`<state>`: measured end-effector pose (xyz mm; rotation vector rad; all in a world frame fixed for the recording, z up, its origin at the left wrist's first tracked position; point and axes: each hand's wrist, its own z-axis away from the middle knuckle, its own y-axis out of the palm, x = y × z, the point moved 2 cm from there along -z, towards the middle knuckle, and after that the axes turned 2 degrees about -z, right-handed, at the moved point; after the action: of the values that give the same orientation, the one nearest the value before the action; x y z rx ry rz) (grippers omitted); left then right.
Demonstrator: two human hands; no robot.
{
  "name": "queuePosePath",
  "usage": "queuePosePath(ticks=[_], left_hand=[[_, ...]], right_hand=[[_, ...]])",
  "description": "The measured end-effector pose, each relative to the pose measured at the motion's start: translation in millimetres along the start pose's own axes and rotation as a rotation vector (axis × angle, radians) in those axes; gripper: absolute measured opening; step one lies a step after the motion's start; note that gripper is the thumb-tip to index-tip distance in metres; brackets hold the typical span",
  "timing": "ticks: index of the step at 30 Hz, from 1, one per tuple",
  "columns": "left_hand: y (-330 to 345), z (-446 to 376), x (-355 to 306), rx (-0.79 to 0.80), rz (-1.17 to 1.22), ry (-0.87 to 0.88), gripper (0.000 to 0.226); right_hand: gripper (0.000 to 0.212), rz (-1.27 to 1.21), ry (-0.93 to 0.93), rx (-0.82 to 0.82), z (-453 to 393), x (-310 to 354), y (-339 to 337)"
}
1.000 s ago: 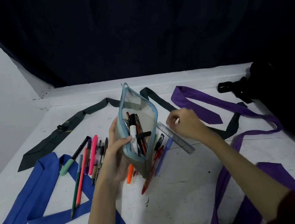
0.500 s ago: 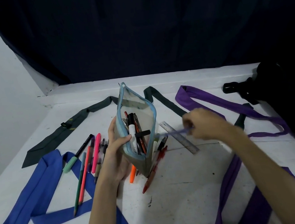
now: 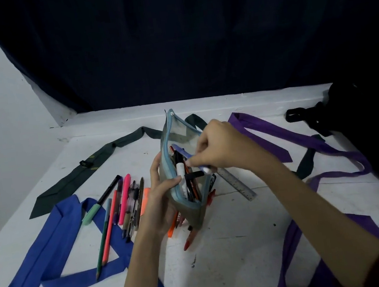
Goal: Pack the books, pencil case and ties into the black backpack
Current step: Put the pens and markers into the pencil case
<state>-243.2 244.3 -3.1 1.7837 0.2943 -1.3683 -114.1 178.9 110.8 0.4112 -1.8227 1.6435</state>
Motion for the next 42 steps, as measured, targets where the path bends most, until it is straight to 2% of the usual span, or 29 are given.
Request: queuePosePath(ticks=[3, 8, 10, 13, 16, 19, 22, 24, 26, 30, 32, 34, 35, 39, 42], left_hand=[[2, 0, -1, -0.02, -0.016, -0.005, 0.085], [1, 1, -2, -0.049, -0.054, -0.002, 0.081], [3, 1, -1, -0.044, -0.056, 0.003, 0.081], [4, 1, 0, -0.037, -0.055, 0.008, 0.08], [7, 1, 0, -0.015, -0.066, 0.012, 0.084], [6, 1, -1, -0.021, -0.021, -0.013, 0.082], [4, 1, -1, -0.042, -0.042, -0.021, 0.085], [4, 2, -1, -0.052, -0.026, -0.018, 0.086], [4, 1, -1, -0.038, 0.009, -0.008, 0.085], [-2, 1, -1, -0.077, 0.05, 0.002, 0.079], [-4, 2, -6, -0.068, 0.052, 0.004, 0.079], [-7, 4, -12, -0.06, 0.056, 0.011, 0.079], [-10, 5, -15, -0.061, 0.058, 0.019, 0.078], [-26, 6, -21, -0.114, 0.052, 0.043, 0.075], [-32, 7, -22, -0.141, 0.02, 0.051, 0.076]], right_hand=[[0.036, -0.031, -0.052, -0.023, -8, -1, 6], [0.017, 0.034, -0.11, -0.168, -7, -11, -3], [0.01, 0.224, -0.136, -0.154, -5, -8, 1], [0.014, 0.641, -0.222, -0.004, -5, 1, 21], [0.02, 0.774, -0.226, 0.018, -11, 5, 31], [0.01, 0.642, -0.19, -0.073, -23, 5, 26], [0.019, 0.579, -0.197, -0.258, -41, 7, 21], [0.019, 0.537, -0.224, -0.288, -49, 7, 20], [0.023, 0.36, -0.219, -0.308, -50, 5, 16], [0.026, -0.067, -0.193, -0.495, -37, -11, 0], [0.026, -0.219, -0.211, -0.533, -28, -22, -4], [0.023, -0.244, -0.171, -0.489, -23, -35, -3], [0.02, -0.205, -0.121, -0.416, -22, -44, 1], [0.009, 0.106, 0.086, 0.016, -17, -80, 36], [0.009, 0.166, 0.051, 0.213, -7, -84, 61]])
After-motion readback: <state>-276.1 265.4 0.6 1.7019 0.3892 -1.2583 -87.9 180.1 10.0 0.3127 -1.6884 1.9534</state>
